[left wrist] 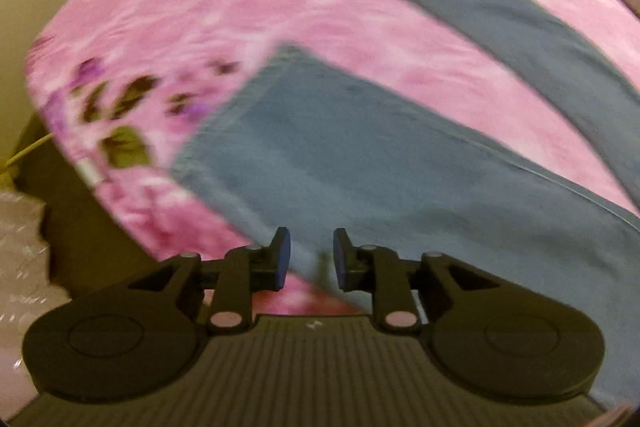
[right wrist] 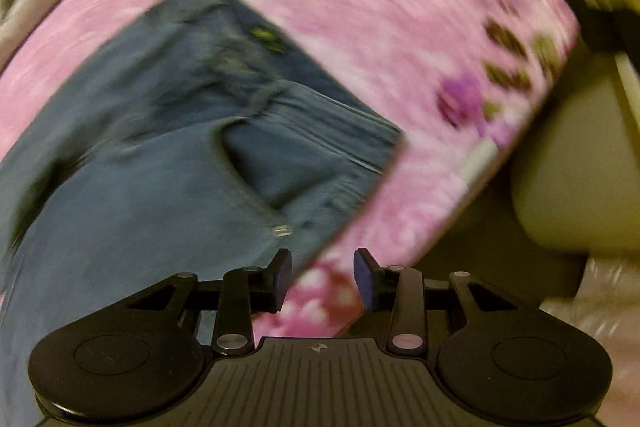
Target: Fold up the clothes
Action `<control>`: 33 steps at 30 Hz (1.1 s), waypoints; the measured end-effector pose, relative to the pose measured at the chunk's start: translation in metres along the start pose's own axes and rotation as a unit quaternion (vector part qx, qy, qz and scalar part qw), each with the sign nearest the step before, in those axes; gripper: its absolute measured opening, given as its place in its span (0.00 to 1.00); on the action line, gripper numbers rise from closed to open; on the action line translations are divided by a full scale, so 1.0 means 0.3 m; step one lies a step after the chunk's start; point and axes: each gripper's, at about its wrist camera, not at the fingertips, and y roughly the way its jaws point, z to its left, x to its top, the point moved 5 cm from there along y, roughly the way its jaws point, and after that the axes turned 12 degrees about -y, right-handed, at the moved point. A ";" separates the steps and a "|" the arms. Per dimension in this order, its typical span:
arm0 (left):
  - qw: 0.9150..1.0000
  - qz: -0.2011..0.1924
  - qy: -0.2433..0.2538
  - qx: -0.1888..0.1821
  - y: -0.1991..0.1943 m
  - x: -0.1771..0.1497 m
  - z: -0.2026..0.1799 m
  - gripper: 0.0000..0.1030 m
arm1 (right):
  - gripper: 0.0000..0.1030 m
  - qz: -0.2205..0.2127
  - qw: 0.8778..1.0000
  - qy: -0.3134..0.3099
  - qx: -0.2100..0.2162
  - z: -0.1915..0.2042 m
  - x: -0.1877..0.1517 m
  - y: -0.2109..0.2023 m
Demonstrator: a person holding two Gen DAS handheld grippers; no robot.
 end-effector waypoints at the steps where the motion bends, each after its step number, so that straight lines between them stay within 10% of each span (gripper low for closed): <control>1: 1.000 0.003 0.021 -0.015 -0.035 -0.010 -0.045 0.18 | 0.37 -0.006 1.000 -0.019 0.007 0.030 0.006 -0.033; 8: 0.984 -0.014 0.155 -0.087 -0.372 -0.087 -0.311 0.27 | 0.38 -0.003 0.993 -0.091 0.077 0.241 -0.004 -0.229; 17: 0.979 -0.072 0.160 -0.100 -0.699 -0.216 -0.416 0.30 | 0.39 -0.024 0.975 -0.191 0.113 0.363 -0.004 -0.397; 33: 0.983 -0.112 0.117 -0.085 -0.997 -0.725 -0.290 0.31 | 0.39 -0.028 0.950 -0.280 0.134 0.007 -0.171 -0.519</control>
